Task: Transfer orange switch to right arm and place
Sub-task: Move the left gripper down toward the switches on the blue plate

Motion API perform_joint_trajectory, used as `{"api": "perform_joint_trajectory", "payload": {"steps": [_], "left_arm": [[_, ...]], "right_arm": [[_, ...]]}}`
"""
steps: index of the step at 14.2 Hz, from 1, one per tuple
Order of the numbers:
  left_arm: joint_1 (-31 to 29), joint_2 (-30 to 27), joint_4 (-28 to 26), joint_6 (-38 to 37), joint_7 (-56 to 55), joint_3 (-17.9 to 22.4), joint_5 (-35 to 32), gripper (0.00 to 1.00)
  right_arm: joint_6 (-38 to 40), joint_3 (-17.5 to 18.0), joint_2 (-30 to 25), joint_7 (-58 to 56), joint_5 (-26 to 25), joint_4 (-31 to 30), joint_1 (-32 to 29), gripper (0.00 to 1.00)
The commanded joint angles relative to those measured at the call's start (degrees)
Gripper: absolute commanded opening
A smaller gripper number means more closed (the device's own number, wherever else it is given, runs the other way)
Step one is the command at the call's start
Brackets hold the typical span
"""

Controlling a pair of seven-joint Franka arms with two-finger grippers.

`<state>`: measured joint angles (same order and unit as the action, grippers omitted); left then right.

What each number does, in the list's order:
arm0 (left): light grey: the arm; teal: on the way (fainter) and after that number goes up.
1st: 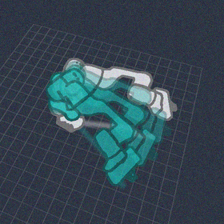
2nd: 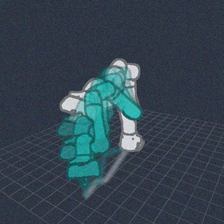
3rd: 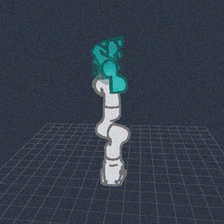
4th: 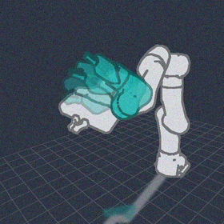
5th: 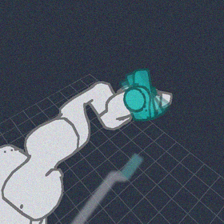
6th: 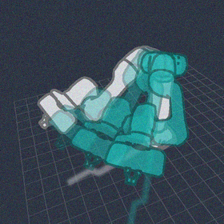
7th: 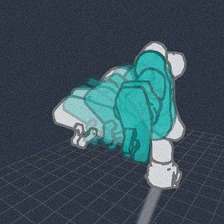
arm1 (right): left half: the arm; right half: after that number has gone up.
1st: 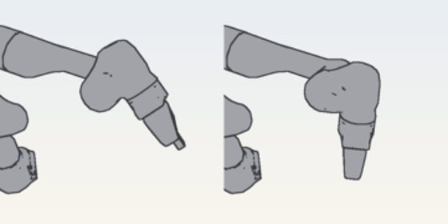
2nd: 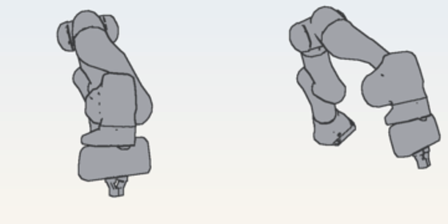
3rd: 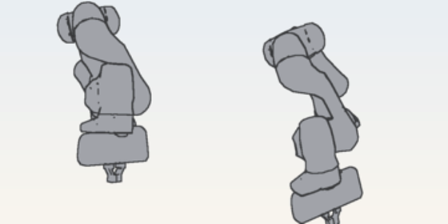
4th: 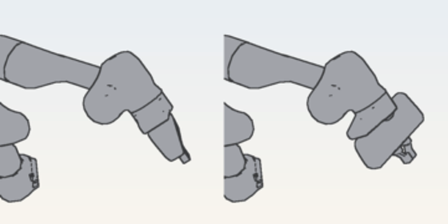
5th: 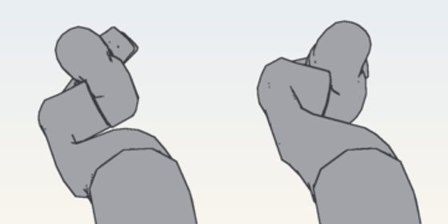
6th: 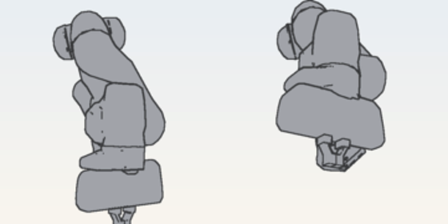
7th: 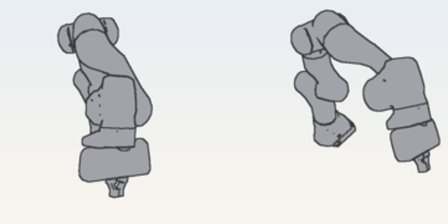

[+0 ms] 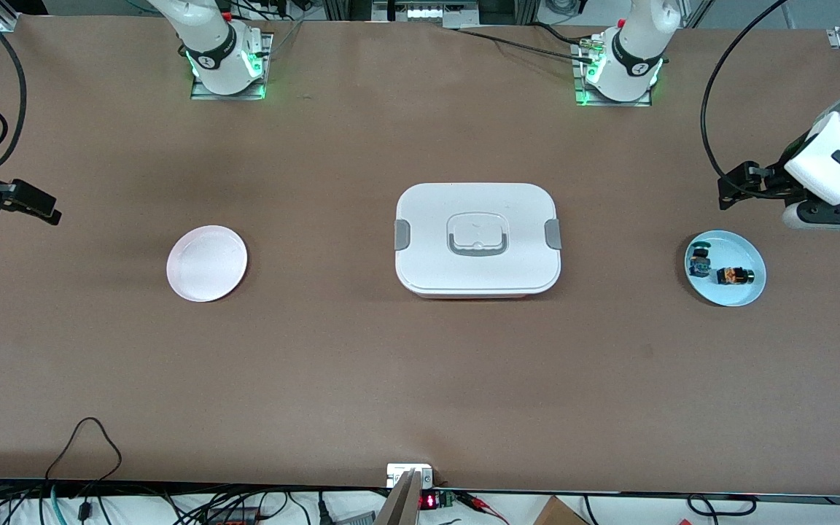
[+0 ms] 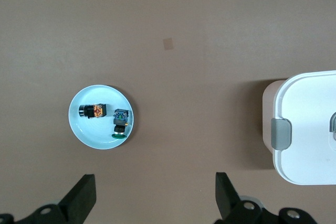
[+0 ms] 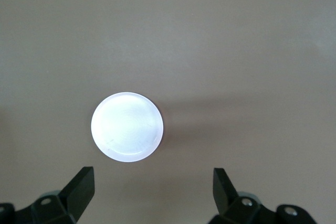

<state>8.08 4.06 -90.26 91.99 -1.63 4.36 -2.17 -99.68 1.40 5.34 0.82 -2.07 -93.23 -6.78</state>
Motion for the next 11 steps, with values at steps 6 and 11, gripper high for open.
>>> {"api": "perform_joint_trajectory", "payload": {"steps": [6,11], "left_arm": [[-0.5,1.9,1.9,-0.9,1.4,0.2,0.4,1.00],[-1.0,6.8,1.7,-1.4,1.0,0.3,0.4,1.00]], "right_arm": [[-1.0,0.4,-0.3,0.2,0.4,-0.5,-0.6,1.00],[-0.5,0.4,-0.2,-0.4,0.5,-0.5,-0.8,1.00]]}}
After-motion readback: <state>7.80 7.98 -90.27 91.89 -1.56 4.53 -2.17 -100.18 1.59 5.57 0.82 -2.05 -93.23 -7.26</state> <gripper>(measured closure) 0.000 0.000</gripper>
